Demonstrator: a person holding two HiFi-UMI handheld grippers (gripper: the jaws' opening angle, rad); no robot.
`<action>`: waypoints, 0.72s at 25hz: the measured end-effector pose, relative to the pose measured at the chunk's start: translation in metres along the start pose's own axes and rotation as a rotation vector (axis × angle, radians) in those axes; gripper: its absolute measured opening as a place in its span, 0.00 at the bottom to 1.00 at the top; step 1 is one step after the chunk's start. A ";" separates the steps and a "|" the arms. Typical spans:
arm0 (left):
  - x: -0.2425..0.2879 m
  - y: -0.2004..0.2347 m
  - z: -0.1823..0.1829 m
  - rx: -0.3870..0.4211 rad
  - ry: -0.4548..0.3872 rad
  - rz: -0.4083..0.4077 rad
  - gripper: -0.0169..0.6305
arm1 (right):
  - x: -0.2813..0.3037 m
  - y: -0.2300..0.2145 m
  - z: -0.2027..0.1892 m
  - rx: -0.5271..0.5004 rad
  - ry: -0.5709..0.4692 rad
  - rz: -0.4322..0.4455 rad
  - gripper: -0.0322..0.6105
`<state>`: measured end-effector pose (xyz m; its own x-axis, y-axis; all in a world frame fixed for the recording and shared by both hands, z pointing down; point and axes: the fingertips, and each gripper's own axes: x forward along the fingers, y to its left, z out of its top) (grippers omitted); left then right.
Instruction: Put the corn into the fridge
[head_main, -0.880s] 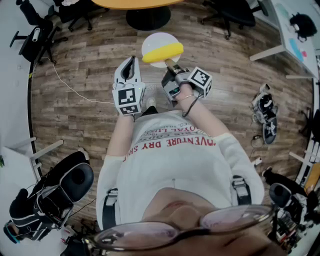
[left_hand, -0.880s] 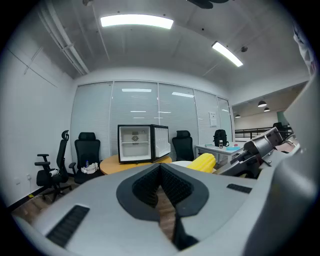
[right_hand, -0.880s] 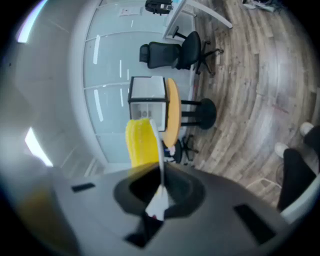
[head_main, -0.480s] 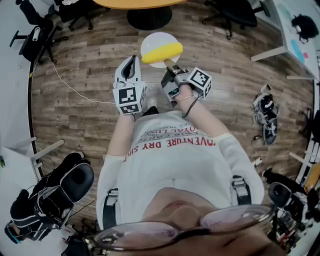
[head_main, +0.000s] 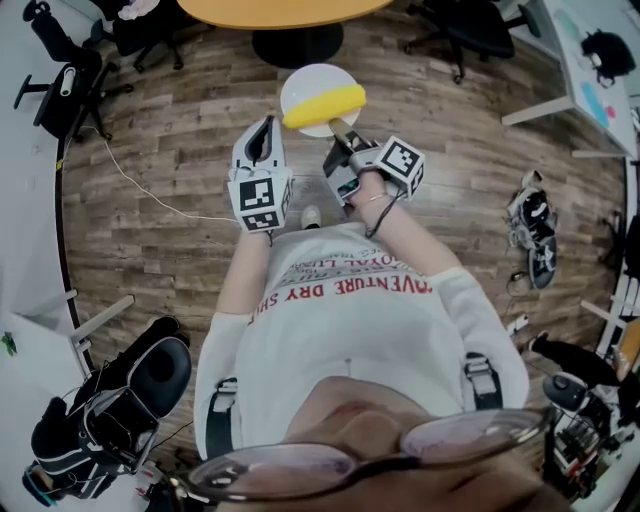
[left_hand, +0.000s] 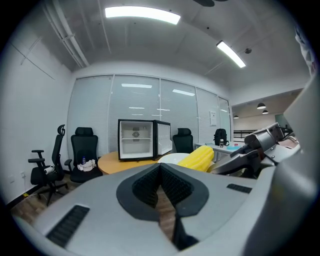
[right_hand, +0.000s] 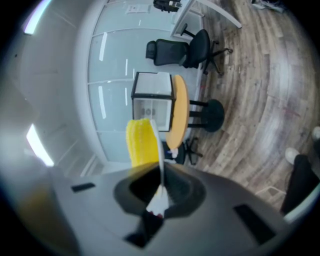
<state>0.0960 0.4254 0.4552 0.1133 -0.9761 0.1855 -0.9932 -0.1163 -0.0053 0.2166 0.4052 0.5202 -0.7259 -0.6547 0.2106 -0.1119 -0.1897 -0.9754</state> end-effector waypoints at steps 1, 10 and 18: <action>0.006 0.008 0.002 -0.001 -0.001 -0.005 0.06 | 0.008 0.003 0.001 0.001 -0.007 -0.003 0.10; 0.030 0.058 0.024 0.008 -0.057 -0.020 0.07 | 0.056 0.026 0.004 0.006 -0.047 0.014 0.10; 0.061 0.091 0.029 -0.005 -0.084 0.009 0.07 | 0.106 0.033 0.015 -0.009 -0.010 -0.003 0.10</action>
<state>0.0137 0.3500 0.4378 0.1058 -0.9891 0.1025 -0.9943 -0.1065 -0.0014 0.1458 0.3187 0.5114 -0.7187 -0.6616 0.2137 -0.1201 -0.1845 -0.9755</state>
